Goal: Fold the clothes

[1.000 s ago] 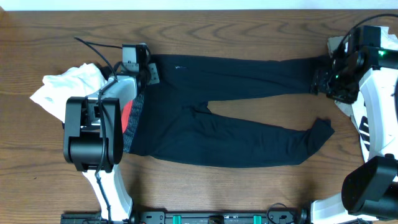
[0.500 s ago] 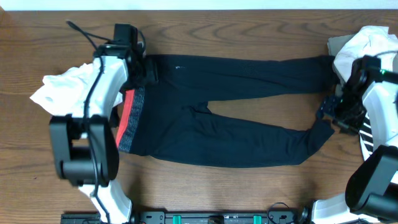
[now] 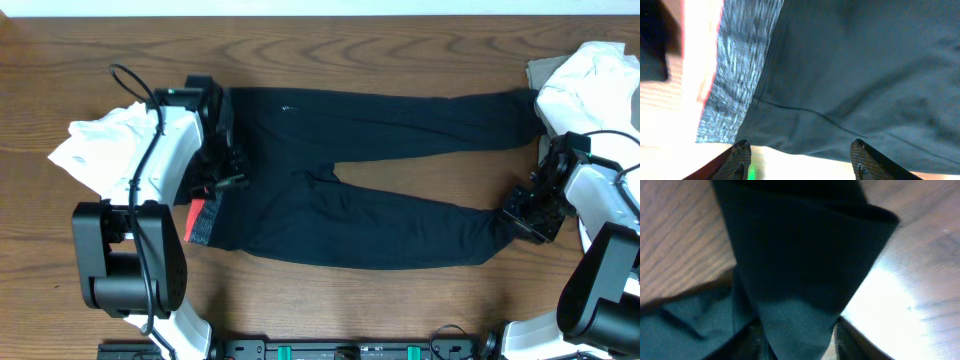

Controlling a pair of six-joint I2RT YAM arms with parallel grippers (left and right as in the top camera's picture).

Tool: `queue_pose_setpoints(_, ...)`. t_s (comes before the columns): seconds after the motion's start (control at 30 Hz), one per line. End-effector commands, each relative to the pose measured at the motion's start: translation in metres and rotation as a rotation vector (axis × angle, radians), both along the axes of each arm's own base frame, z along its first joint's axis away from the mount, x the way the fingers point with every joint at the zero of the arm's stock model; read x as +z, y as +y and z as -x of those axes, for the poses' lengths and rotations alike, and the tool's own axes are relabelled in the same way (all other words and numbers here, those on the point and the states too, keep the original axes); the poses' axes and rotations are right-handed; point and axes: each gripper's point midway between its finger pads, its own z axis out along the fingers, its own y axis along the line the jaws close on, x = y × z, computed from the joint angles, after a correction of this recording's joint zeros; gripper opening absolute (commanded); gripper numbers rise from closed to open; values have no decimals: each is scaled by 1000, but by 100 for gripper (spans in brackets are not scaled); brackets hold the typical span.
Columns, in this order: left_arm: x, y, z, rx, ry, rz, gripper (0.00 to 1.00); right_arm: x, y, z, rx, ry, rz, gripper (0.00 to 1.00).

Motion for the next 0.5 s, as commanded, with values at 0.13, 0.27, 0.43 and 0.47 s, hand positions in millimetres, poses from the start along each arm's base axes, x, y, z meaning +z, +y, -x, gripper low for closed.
queue_pose_setpoints(0.13, -14, 2, 9, 23, 27, -2, 66, 0, -5, 2, -22, -5, 20, 1)
queue_pose_setpoints(0.27, -13, 2, 13, 24, 45, -3, 66, 1, -8, 6, -30, 11, 27, 1)
queue_pose_setpoints(0.43, -9, 4, 29, 51, 114, -13, 65, 1, -15, 12, -51, 27, 38, 1)
queue_pose_setpoints(0.47, -8, 4, 32, 60, 126, -16, 65, 1, -17, 12, -56, 27, 38, 1)
